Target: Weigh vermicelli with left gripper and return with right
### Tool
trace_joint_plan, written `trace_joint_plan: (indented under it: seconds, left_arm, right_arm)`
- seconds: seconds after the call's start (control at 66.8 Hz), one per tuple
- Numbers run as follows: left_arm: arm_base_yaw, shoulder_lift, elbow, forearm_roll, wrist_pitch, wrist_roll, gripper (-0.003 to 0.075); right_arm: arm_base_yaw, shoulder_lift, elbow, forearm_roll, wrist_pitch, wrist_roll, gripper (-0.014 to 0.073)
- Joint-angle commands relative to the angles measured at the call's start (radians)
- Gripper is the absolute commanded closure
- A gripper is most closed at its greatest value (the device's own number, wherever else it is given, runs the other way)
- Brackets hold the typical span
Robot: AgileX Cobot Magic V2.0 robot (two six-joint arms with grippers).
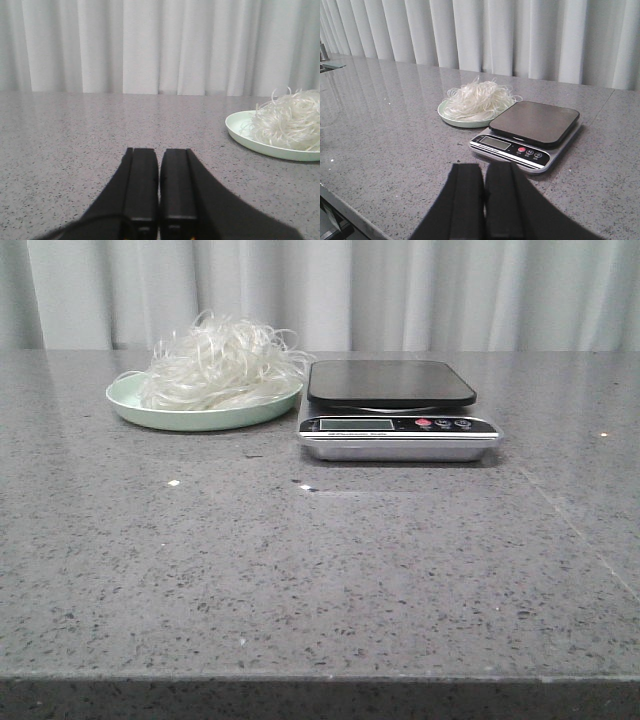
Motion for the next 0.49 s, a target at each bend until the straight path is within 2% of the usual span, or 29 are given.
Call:
trace_joint_plan:
  seconds: [0.0, 0.374, 0.479]
  left_arm:
    - [0.001, -0.021, 0.008, 0.002, -0.083, -0.007, 0.0594]
    - [0.001, -0.021, 0.008, 0.002, -0.083, -0.007, 0.0594]
    - [0.001, -0.021, 0.008, 0.002, -0.083, -0.007, 0.0594]
  right_arm:
    - [-0.005, -0.005, -0.024, 0.004, -0.075, -0.009, 0.0427]
    - [-0.012, -0.005, -0.021, 0.0, -0.075, -0.009, 0.0427]
    - [-0.088, -0.005, -0.007, -0.103, -0.104, -0.009, 0.0427]
